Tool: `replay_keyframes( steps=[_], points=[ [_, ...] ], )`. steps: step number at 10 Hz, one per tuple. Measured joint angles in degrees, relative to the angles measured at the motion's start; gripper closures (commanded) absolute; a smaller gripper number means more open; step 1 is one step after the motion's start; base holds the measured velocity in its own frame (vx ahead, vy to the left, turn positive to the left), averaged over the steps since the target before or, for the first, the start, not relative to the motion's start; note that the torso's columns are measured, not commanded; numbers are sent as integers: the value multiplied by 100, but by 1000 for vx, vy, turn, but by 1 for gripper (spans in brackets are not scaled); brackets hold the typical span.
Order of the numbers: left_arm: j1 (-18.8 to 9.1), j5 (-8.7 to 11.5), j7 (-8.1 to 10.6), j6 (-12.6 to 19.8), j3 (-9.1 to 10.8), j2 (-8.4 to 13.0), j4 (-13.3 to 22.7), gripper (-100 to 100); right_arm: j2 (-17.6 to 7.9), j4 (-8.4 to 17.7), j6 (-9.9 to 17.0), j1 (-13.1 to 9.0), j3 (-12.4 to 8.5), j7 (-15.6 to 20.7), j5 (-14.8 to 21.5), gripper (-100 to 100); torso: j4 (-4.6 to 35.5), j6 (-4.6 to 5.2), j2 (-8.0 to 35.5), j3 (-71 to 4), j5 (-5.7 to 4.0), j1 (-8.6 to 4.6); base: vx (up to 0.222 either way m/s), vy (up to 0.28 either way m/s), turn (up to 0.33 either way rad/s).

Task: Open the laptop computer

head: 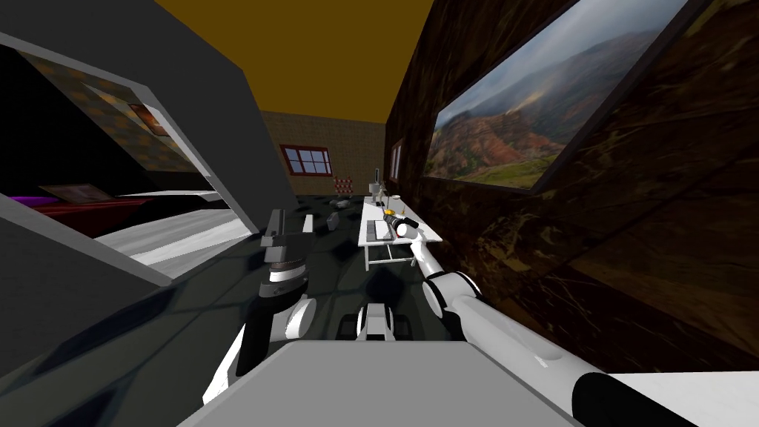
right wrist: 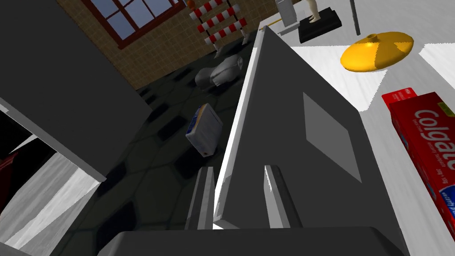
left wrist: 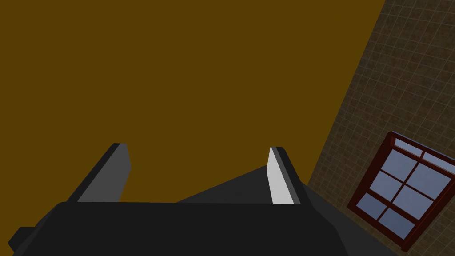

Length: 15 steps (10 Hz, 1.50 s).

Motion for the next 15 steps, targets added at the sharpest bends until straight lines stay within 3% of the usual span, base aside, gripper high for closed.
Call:
replay_keyframes(
  steps=[3, 5, 9, 13, 14, 15],
  points=[
    [0, 0, 0, 0, 1, 1, 0, 0, -71, 125, 61, 17, 30, 398, 287, 100, -2, 4, -8, -5, -8, -30, -11, 113, 5],
    [0, 0, 0, 0, 1, 1, 0, 0, -22, 162, 131, 46, -4, 567, 660, 100, 0, 2, -8, -5, -4, -17, -3, 101, -1],
    [1, 0, 0, 0, 1, 1, -1, 0, -119, 477, 47, -21, 92, 954, 666, 100, 22, 1, 24, 15, -5, -25, -3, 69, 4],
    [1, 0, 0, 0, 1, 1, 0, 0, -124, 693, -169, 87, 99, 1451, 997, 100, 29, -6, 38, 25, -1, -7, -1, 95, -3],
    [1, 0, 0, 0, 1, 1, 0, 0, -112, 655, -181, 172, 77, 1573, 1152, -100, 31, -4, 41, 27, 0, -7, -14, 58, -45],
    [1, 0, 0, 0, 1, 1, -1, 0, -148, 615, -99, 108, 87, 1537, 1191, -100, 35, -2, 49, 30, -1, -16, -23, 27, -38]
  ],
)
